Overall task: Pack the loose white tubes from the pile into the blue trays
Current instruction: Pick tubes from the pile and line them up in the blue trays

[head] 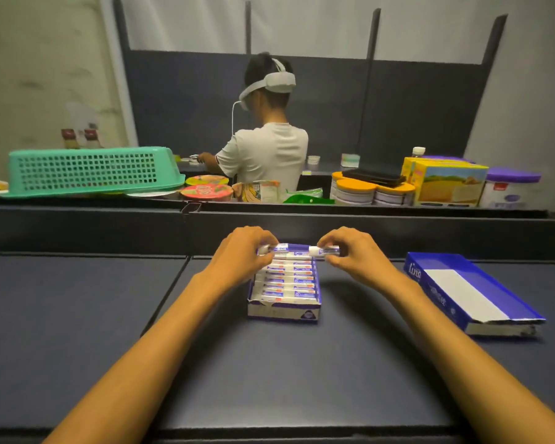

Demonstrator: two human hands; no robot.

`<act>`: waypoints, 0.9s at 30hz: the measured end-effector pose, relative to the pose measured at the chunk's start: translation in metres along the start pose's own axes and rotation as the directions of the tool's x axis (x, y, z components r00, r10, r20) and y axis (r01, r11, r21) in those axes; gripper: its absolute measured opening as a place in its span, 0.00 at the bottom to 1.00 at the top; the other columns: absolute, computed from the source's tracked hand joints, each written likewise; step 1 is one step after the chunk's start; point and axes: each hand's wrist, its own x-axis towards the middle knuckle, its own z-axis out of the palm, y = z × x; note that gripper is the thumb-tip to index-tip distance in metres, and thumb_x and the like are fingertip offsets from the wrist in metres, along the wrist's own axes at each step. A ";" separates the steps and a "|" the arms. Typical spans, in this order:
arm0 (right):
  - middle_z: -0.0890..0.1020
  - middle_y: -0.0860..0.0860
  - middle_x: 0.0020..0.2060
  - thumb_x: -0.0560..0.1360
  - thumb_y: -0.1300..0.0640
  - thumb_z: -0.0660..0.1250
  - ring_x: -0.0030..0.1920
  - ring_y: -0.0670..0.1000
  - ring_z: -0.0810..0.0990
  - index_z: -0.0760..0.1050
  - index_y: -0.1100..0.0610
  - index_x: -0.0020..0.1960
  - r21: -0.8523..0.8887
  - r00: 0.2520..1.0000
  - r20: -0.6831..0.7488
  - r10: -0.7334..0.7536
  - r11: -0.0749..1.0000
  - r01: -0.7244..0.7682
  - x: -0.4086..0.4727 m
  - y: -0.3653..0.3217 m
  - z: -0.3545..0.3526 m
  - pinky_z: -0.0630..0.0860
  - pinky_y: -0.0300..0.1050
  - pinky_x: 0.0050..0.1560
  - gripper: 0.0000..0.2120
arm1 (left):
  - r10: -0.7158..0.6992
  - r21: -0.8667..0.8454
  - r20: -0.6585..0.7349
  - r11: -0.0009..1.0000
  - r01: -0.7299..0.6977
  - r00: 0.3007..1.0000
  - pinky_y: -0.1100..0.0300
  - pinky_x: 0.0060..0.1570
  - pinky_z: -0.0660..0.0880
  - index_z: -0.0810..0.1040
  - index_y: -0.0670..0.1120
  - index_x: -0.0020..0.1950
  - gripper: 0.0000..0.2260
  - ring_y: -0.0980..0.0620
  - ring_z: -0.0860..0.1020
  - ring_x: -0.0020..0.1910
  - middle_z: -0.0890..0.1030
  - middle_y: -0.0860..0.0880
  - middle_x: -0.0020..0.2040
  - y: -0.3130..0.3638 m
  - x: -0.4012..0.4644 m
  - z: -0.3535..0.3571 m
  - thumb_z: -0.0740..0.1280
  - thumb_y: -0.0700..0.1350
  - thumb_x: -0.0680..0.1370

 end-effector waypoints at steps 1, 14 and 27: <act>0.78 0.47 0.51 0.74 0.56 0.72 0.51 0.45 0.75 0.78 0.52 0.56 0.010 1.000 0.012 -0.007 1.000 0.007 0.006 0.002 0.002 0.75 0.41 0.48 0.11 | -0.013 0.024 0.002 1.000 0.013 1.000 0.52 0.53 0.77 0.81 0.51 0.57 0.10 0.53 0.77 0.51 0.82 0.52 0.53 -0.001 0.002 0.001 0.71 0.47 0.76; 0.79 0.47 0.53 0.74 0.54 0.72 0.53 0.46 0.75 0.76 0.49 0.55 0.066 0.997 0.075 0.008 0.998 -0.013 0.046 0.007 0.030 0.76 0.43 0.51 0.11 | -0.002 0.201 0.183 0.979 -0.036 0.983 0.57 0.52 0.72 0.81 0.50 0.60 0.12 0.50 0.74 0.57 0.80 0.50 0.59 -0.015 0.027 0.022 0.68 0.46 0.78; 0.79 0.48 0.54 0.74 0.55 0.71 0.52 0.47 0.76 0.77 0.50 0.56 0.035 0.994 0.104 0.045 0.998 -0.049 0.045 0.003 0.035 0.76 0.43 0.50 0.11 | 0.100 0.309 0.221 0.936 -0.167 0.970 0.56 0.50 0.73 0.81 0.47 0.61 0.12 0.50 0.71 0.57 0.77 0.49 0.60 -0.019 0.029 0.025 0.65 0.48 0.79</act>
